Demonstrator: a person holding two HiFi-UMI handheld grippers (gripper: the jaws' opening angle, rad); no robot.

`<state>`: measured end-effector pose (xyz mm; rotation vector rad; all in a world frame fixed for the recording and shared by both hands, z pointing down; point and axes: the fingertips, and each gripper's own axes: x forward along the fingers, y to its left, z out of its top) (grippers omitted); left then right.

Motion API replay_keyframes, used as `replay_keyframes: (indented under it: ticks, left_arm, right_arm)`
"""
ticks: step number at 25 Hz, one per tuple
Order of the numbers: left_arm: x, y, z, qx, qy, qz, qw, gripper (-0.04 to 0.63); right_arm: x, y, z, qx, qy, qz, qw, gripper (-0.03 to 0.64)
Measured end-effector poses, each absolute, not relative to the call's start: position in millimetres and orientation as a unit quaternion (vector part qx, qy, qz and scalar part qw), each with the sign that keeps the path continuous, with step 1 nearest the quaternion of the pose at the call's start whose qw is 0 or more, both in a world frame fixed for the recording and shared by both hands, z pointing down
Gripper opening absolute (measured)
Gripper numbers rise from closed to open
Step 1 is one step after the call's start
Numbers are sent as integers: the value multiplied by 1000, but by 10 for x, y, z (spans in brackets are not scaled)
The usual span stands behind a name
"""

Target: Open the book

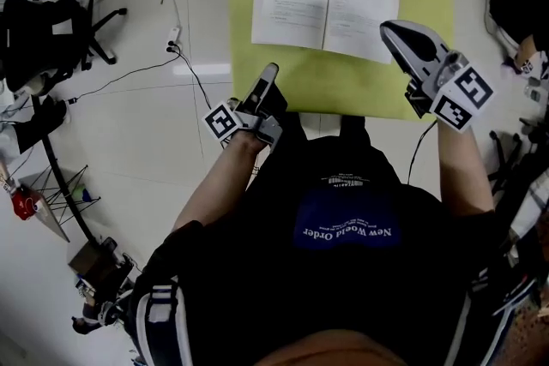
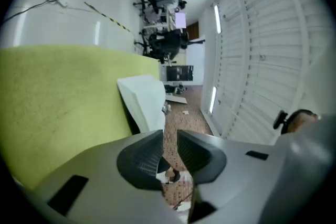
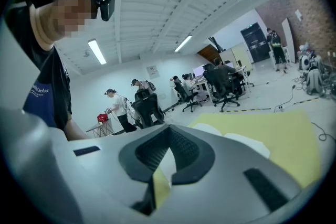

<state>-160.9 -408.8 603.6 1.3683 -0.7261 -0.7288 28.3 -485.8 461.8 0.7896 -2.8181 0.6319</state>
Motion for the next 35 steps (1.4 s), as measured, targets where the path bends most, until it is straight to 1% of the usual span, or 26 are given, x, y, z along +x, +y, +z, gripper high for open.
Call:
replay_keyframes:
  ticks: [2,4,9,12,15,19,22,25,29,35]
  left_arm:
    - [-1594,-4002,5719,659,-292,-295,628,71]
    - [-1606,-4013,5315,728,-271,-260,574,71]
    - [-1536,-4213,4066,891,-237,-148,358,71]
    - [-1523,-4273,3488,922,-242,-135,271,71]
    - [-1380,-4260,3153,936,-242,-133,217,71]
    - [-1130,-4404,3006,934,-250,-138,213,71]
    - [-1003,-4435,2965,941,-249,-114,200,71]
    - [-978,-4394,2957,943,-252,-90,200,71]
    - [-884,-4417,2923,944,-249,-88,200,71]
    - [-908,-4443,3012,948,-240,-77,196,71]
  right_arm:
    - [272,-4847,4524,262,-940,208,67,-14]
    - [277,-4834,4378,260,-942,204,58,-13]
    - [327,-4768,3855,279,-942,185,26,-12]
    - [303,-4711,3571,294,-942,162,27,-13]
    - [440,-4678,3366,315,-939,134,34,-14]
    - [811,-4751,3228,341,-931,131,13,-14]
    - [986,-4728,3208,358,-923,143,4,-14]
    - [1037,-4654,3232,365,-918,158,-2,-14]
    - [1172,-4641,3259,372,-912,172,-12,-14]
    - [1167,-4657,3297,377,-912,162,1,-14]
